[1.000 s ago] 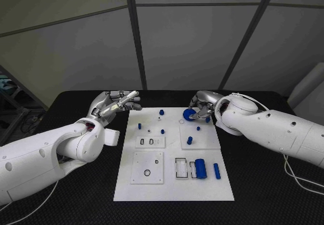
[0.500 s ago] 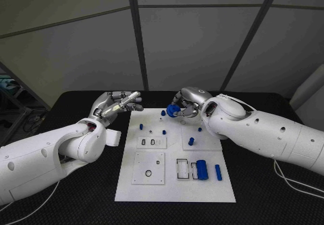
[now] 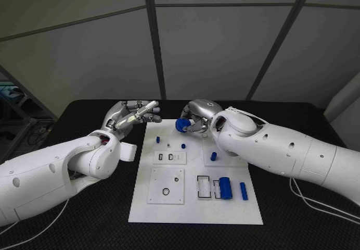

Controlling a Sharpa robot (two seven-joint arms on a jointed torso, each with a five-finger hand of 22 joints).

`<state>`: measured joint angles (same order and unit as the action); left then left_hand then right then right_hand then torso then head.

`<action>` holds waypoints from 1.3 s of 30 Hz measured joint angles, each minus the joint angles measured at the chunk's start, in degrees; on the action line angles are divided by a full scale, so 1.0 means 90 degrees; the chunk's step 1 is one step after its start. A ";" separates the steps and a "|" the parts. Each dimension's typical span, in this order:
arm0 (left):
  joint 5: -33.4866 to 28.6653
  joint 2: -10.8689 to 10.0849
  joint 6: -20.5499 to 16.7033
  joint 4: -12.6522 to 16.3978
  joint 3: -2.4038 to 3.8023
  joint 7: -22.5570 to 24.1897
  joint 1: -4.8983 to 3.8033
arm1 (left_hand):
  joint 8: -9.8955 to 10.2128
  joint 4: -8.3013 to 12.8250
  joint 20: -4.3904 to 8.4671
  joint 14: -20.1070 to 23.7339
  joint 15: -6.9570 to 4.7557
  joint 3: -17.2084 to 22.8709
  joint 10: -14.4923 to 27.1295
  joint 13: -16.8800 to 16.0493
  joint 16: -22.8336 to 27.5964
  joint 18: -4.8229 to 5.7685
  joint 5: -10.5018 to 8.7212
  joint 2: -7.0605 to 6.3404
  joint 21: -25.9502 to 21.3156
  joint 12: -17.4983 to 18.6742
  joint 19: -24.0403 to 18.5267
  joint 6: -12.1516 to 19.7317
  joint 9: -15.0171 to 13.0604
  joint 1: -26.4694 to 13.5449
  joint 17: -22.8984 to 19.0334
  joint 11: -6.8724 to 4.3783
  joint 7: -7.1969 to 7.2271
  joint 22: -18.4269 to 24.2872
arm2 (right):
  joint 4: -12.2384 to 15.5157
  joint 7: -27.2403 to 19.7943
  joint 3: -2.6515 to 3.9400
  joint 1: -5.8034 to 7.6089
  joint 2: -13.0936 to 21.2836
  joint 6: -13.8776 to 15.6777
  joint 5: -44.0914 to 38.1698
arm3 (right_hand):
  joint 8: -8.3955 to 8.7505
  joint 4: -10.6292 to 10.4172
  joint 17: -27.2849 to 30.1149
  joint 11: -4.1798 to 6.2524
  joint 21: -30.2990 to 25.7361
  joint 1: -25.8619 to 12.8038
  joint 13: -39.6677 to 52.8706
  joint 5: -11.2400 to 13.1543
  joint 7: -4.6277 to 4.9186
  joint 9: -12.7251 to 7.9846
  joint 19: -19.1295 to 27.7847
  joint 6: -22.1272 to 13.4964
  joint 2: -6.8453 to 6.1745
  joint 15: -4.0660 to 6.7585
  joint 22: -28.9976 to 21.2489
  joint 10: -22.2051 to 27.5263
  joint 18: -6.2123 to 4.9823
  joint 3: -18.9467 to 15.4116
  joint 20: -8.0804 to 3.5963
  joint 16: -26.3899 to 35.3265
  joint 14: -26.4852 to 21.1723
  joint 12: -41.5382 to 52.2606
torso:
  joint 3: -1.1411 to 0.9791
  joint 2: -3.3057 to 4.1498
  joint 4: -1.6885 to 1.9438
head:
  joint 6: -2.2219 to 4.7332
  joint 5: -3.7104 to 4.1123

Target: Assemble the parts on the task board

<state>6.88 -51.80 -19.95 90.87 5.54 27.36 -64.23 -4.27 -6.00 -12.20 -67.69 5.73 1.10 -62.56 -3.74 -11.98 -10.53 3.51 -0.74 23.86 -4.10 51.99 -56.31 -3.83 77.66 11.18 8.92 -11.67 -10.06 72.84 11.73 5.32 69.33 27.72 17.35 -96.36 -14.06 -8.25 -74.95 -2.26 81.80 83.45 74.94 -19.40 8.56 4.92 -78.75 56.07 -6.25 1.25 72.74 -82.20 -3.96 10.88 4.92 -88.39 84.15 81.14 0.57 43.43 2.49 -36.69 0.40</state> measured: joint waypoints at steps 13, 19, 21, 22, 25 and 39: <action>0.0000 0.0001 0.0001 0.0006 0.0000 -0.0002 -0.0001 | 0.0000 0.0000 0.0000 0.0000 0.0000 0.0000 0.0000 0.0000 0.0000 0.0000 0.0000 0.0000 0.0000 0.0000 0.0000 0.0000 0.0000 0.0000 -0.0001 0.0000 0.0000 -0.0001 | -0.0139 -0.0005 -0.0126 -0.0006 -0.0214 -0.0133 -0.0053 | 0.0066 0.0004 0.0001 0.0000 0.0000 -0.0027 0.0000 0.0005 0.0001 0.0000 0.0000 0.0002 -0.0028 0.0000 -0.0001 0.0000 -0.0001 0.0035 0.0000 0.0000 0.0000 0.0000 | -0.0005 -0.0001 -0.0015 | -0.0034 -0.0008; 0.0000 0.0001 0.0001 0.0013 0.0001 -0.0002 -0.0001 | 0.0000 0.0000 0.0000 0.0000 0.0000 0.0000 0.0000 0.0000 0.0000 0.0000 0.0000 0.0000 0.0000 0.0000 0.0000 0.0000 0.0000 0.0000 -0.0001 0.0000 0.0000 -0.0001 | -0.0255 -0.0001 -0.0150 -0.0008 -0.0290 -0.0228 -0.0058 | 0.0066 0.0002 0.0002 -0.0014 0.0000 -0.0061 -0.0001 0.0015 -0.0001 0.0000 0.0000 0.0017 -0.0060 -0.0001 -0.0001 0.0014 -0.0002 0.0073 0.0000 0.0000 0.0000 0.0000 | -0.0009 -0.0004 -0.0015 | -0.0040 -0.0018; 0.0000 0.0001 0.0001 0.0013 0.0001 -0.0002 -0.0001 | 0.0000 0.0000 0.0000 0.0000 0.0000 0.0000 0.0000 0.0000 0.0000 0.0000 0.0000 0.0000 0.0000 0.0000 0.0000 0.0000 0.0000 0.0000 -0.0001 0.0000 0.0000 -0.0001 | -0.0298 0.0000 -0.0153 -0.0012 -0.0315 -0.0261 -0.0058 | 0.0066 0.0002 0.0002 -0.0035 0.0000 -0.0064 -0.0001 0.0016 0.0002 0.0000 0.0000 0.0021 -0.0057 -0.0001 -0.0001 0.0035 -0.0002 0.0073 0.0000 0.0000 0.0000 -0.0032 | -0.0009 -0.0005 -0.0015 | -0.0045 -0.0018; 0.0000 0.0000 0.0001 0.0014 0.0001 -0.0002 -0.0001 | 0.0000 0.0000 0.0000 0.0000 0.0000 0.0000 0.0000 0.0000 0.0000 0.0000 0.0000 0.0000 0.0000 0.0000 0.0000 0.0000 0.0000 0.0000 -0.0001 0.0000 0.0000 -0.0001 | -0.0323 0.0001 -0.0154 -0.0016 -0.0332 -0.0284 -0.0058 | 0.0066 0.0002 0.0002 -0.0035 0.0000 -0.0071 -0.0001 0.0016 0.0003 0.0000 0.0000 0.0023 -0.0050 -0.0001 -0.0001 0.0035 -0.0002 0.0073 0.0000 0.0000 0.0000 -0.0032 | -0.0009 -0.0005 -0.0015 | -0.0048 -0.0017; 0.0000 0.0000 0.0001 0.0017 0.0001 -0.0002 -0.0001 | 0.0000 0.0000 0.0000 0.0000 0.0000 0.0000 0.0000 0.0000 0.0000 0.0000 0.0000 0.0000 0.0000 0.0000 0.0000 0.0000 0.0000 0.0000 -0.0001 0.0000 0.0000 -0.0001 | -0.0367 0.0001 -0.0158 -0.0027 -0.0369 -0.0333 -0.0055 | 0.0068 0.0016 0.0002 -0.0035 0.0000 -0.0080 -0.0001 0.0017 0.0002 0.0000 0.0000 0.0026 -0.0042 -0.0001 -0.0002 0.0035 -0.0002 0.0088 0.0000 0.0001 0.0000 -0.0032 | -0.0009 -0.0005 -0.0015 | -0.0051 -0.0016; 0.0000 -0.0009 0.0000 0.0027 0.0001 -0.0002 -0.0001 | 0.0000 0.0018 0.0000 0.0000 0.0000 -0.0018 0.0000 0.0000 0.0000 0.0000 0.0000 0.0000 0.0000 0.0000 0.0000 0.0000 0.0000 0.0000 0.0009 0.0000 0.0000 -0.0001 | -0.0537 -0.0005 -0.0165 -0.0043 -0.0467 -0.0421 -0.0045 | 0.0672 -0.0061 0.0003 -0.0256 0.0000 -0.0528 -0.0007 0.0473 0.0106 -0.0104 0.0019 -0.0530 -0.0203 -0.0145 -0.0034 0.0352 -0.0003 0.0123 0.0132 0.0001 -0.0021 -0.0354 | -0.0008 -0.0005 -0.0015 | -0.0068 -0.0037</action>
<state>6.88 -51.87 -19.94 91.11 5.55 27.34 -64.24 -4.27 -5.84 -12.20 -67.69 5.73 0.94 -62.56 -3.74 -11.98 -10.52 3.51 -0.74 23.86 -4.10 51.99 -56.31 -3.83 77.67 11.25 8.92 -11.67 -10.07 68.01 11.68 3.83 68.94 23.52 13.56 -96.77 -8.01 -8.80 -74.92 -4.56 81.80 78.70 74.88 -15.14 9.51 3.98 -78.58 51.30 -8.07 -0.05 72.44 -79.03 -3.99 11.98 6.11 -88.39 83.96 77.95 0.50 43.38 2.36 -37.30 0.06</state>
